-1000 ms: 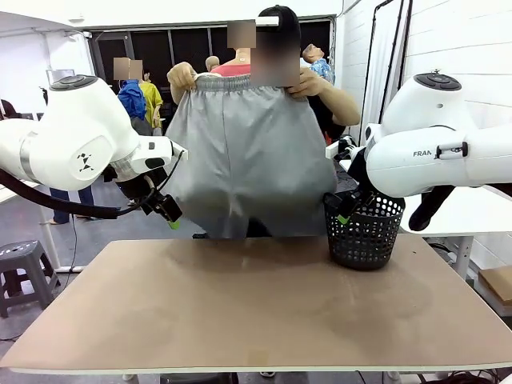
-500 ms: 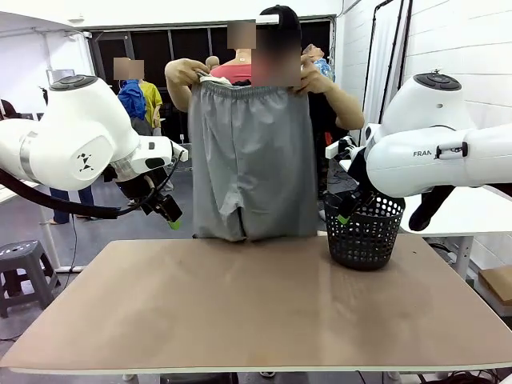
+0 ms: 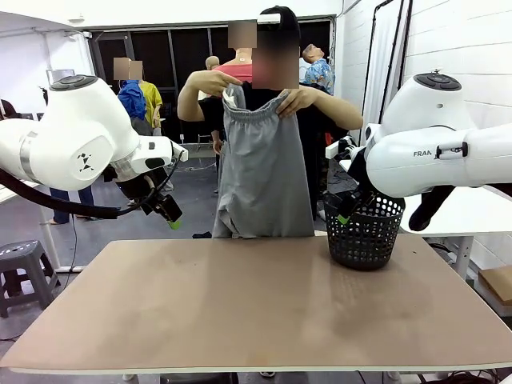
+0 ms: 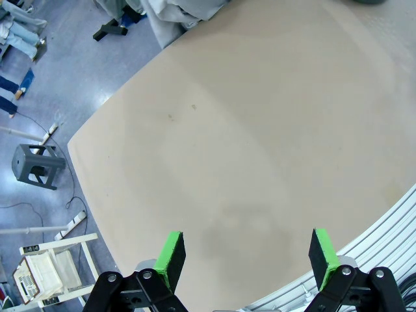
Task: Fold the training pants.
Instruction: Grab both ends of the Training pants handed by a person.
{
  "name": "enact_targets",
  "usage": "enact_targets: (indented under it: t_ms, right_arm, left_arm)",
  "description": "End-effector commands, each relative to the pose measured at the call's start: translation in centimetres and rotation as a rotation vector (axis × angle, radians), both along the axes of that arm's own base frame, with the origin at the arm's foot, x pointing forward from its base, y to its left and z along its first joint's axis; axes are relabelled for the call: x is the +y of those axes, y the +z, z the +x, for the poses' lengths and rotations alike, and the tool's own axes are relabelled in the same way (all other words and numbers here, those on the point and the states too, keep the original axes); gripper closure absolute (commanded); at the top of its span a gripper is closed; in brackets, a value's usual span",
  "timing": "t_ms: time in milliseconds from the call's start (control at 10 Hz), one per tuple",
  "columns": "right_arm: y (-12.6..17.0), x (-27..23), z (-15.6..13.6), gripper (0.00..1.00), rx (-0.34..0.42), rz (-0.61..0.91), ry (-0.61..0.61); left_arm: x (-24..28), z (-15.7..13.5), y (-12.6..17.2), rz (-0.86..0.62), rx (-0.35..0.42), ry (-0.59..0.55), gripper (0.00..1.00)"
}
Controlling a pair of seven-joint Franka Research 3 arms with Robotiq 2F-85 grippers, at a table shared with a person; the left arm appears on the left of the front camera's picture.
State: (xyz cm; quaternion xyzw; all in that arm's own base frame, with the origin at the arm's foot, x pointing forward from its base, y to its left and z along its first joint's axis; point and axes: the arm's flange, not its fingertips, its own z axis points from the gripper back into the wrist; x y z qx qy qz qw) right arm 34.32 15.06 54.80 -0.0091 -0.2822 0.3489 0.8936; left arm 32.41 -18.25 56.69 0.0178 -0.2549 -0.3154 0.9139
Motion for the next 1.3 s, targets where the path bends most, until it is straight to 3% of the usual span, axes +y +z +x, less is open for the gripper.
enact_targets:
  t_ms: [0, 1200]
  right_arm:
    - [-0.10, 0.13, 0.14, 0.00, -0.003, 0.004, 0.003]
    - [-0.10, 0.13, 0.14, 0.00, -0.003, 0.004, 0.003]
  left_arm:
    - [0.04, 0.05, 0.05, -0.002, -0.005, -0.004, 0.00]
    - [0.04, 0.05, 0.05, -0.002, -0.005, -0.004, 0.00]
